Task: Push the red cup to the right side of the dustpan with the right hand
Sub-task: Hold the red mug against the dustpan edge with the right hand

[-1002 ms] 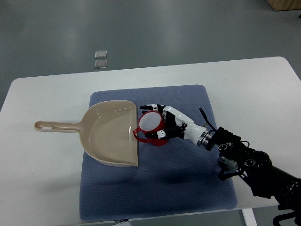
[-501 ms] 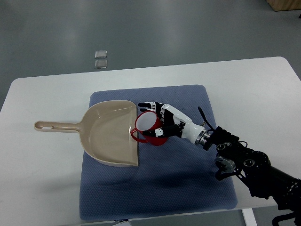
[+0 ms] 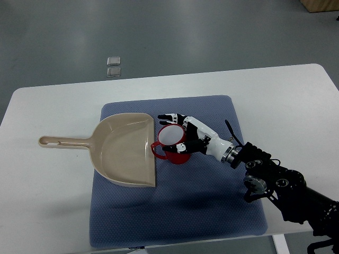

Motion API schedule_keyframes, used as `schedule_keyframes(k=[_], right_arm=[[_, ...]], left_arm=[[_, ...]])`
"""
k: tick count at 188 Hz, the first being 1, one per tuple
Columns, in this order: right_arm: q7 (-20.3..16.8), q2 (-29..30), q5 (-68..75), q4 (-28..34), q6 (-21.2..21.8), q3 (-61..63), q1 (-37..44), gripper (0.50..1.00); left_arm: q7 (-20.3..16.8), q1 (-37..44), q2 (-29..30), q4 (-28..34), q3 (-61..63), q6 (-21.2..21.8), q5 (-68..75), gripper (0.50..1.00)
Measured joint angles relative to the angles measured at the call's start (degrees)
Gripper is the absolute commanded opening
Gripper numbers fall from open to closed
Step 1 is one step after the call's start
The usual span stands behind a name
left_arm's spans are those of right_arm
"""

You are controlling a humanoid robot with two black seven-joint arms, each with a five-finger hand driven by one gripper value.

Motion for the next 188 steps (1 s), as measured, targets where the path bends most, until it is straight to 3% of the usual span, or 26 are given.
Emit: schedule_keyframes(k=[188], right_arm=[[0.00, 0.48, 0.74, 0.51, -1.18, -0.90, -2.63, 0.926]], left_arm=[[0.00, 0.00, 0.00, 0.08, 0.00, 0.02, -0.01, 1.000]])
